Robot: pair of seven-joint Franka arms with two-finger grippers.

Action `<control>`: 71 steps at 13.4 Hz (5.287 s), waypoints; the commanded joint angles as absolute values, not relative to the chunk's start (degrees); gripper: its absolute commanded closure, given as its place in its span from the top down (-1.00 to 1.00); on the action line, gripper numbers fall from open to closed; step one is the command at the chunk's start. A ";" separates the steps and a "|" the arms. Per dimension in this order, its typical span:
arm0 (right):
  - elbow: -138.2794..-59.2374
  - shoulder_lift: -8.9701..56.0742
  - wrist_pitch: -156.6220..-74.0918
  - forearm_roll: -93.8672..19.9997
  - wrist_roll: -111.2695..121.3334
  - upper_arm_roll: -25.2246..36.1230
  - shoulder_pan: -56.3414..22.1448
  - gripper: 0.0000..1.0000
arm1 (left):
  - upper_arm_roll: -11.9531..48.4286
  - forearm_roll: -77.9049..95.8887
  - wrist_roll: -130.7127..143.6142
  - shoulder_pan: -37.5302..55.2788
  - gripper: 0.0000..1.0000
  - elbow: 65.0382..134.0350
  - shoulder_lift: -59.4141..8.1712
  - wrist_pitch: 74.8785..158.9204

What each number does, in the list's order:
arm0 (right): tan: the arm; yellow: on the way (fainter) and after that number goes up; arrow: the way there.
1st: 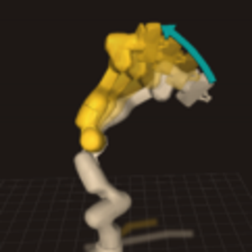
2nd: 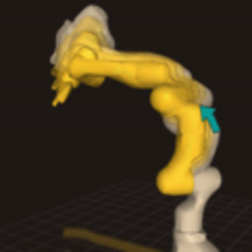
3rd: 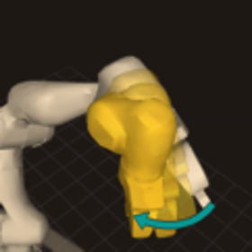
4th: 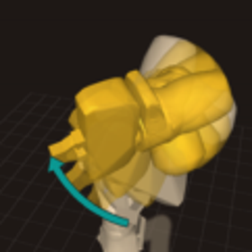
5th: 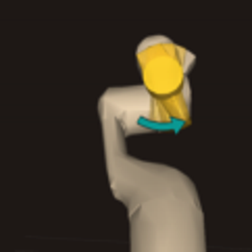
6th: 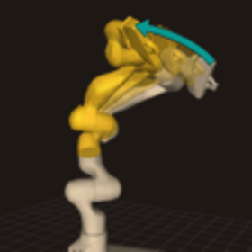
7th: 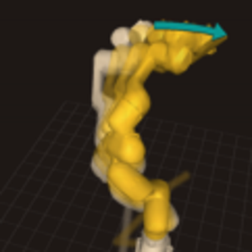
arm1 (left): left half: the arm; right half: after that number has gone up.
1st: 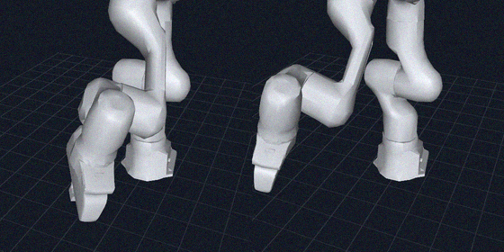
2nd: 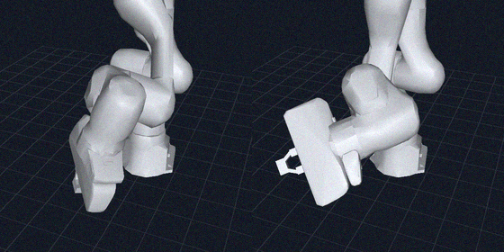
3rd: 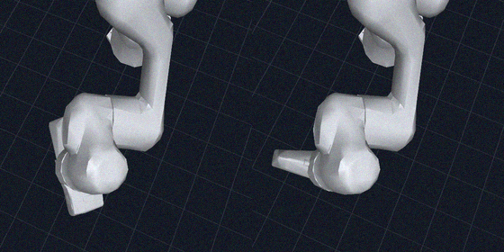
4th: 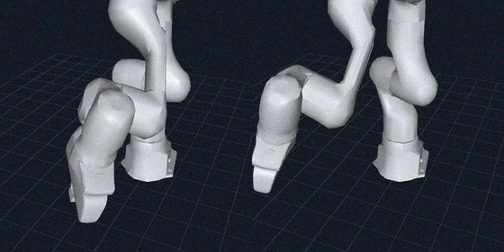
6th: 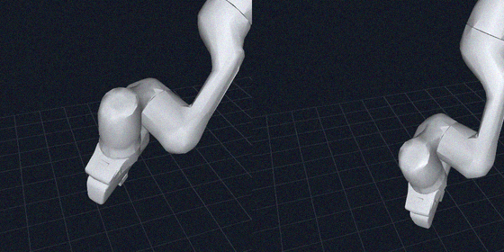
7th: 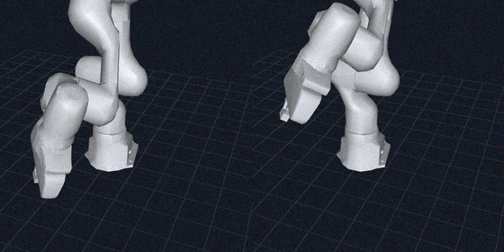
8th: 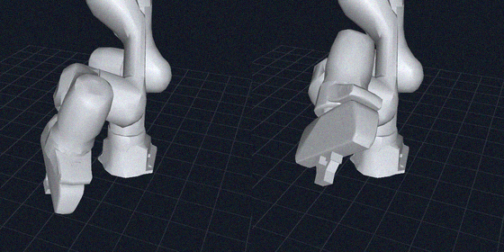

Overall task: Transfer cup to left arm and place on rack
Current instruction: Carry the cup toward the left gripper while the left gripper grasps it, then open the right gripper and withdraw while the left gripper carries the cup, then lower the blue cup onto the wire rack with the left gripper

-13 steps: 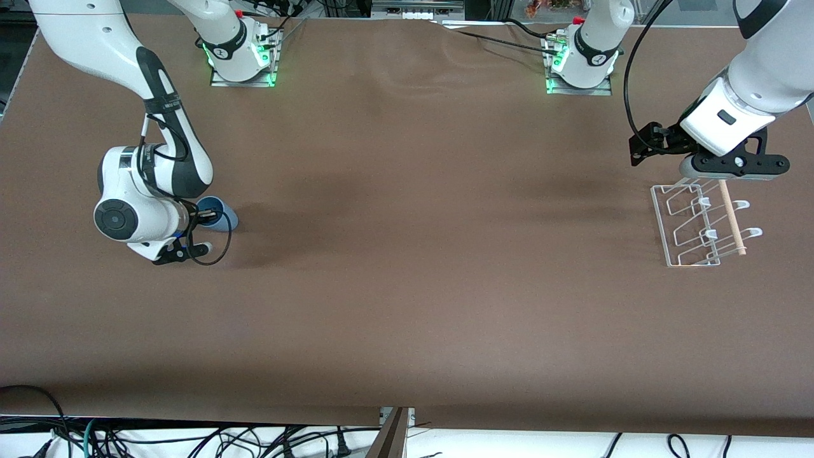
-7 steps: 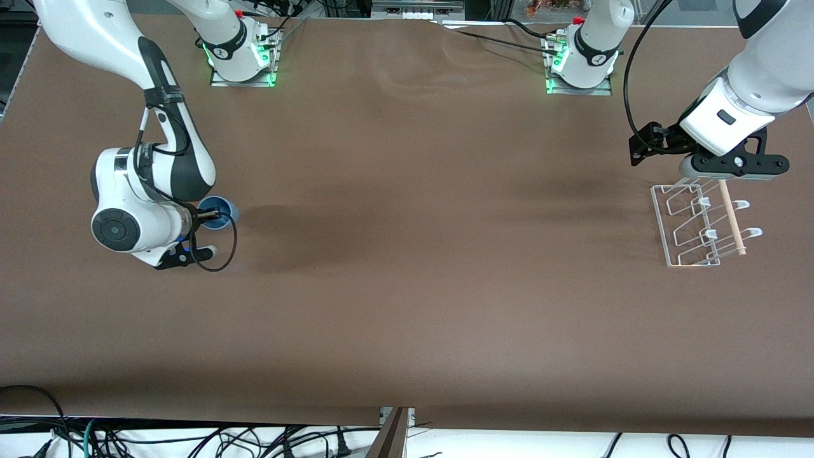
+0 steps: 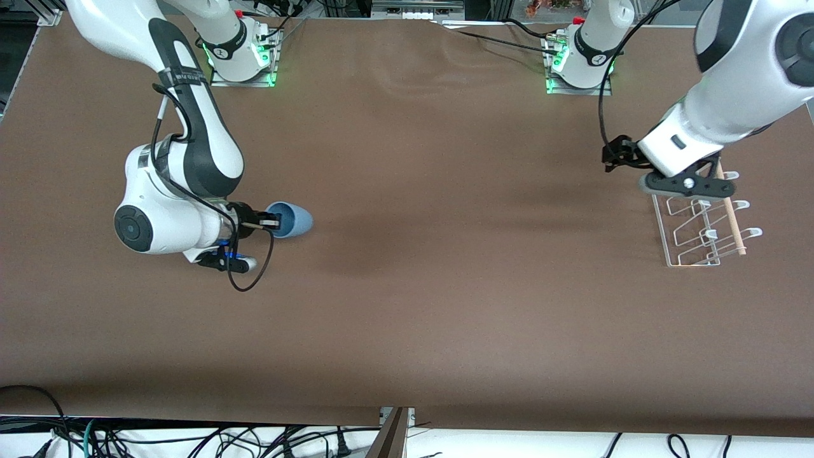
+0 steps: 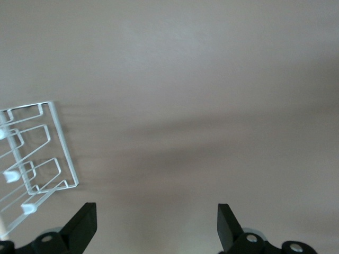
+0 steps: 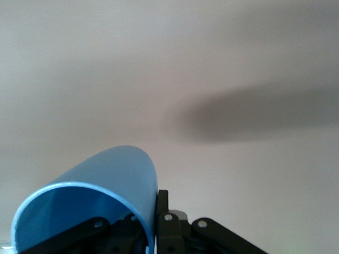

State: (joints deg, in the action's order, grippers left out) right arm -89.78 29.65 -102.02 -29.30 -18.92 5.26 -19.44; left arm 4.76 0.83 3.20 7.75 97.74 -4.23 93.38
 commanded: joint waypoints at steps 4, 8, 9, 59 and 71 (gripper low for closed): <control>-83.41 33.75 -106.50 -49.20 -36.10 4.31 -26.97 -1.00 | 4.31 14.75 -8.49 8.70 1.00 93.44 -8.86 93.43; -80.96 34.27 -111.97 -57.47 -42.17 3.96 -31.98 -1.00 | 4.22 24.94 -23.87 8.17 1.00 92.72 -11.51 94.39; -79.47 34.89 -112.84 -59.05 -44.10 3.96 -32.95 -1.00 | 4.22 27.75 -27.47 8.09 1.00 92.81 -12.21 94.74; -73.71 25.78 -84.19 -32.74 -20.49 29.37 -23.99 0.98 | 3.60 -31.08 -70.43 6.50 -1.00 93.77 -20.39 86.57; -106.27 -3.08 -99.59 -1.41 -6.44 4.75 -9.06 0.98 | 5.18 -54.83 -26.05 10.02 -1.00 115.99 -19.43 72.16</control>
State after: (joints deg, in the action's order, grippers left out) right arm -102.33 1.07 -98.55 -2.75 -11.38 6.28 -11.09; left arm 4.81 -50.87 -32.36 9.58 109.47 -22.73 72.10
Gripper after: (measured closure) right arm 0.009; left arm 0.251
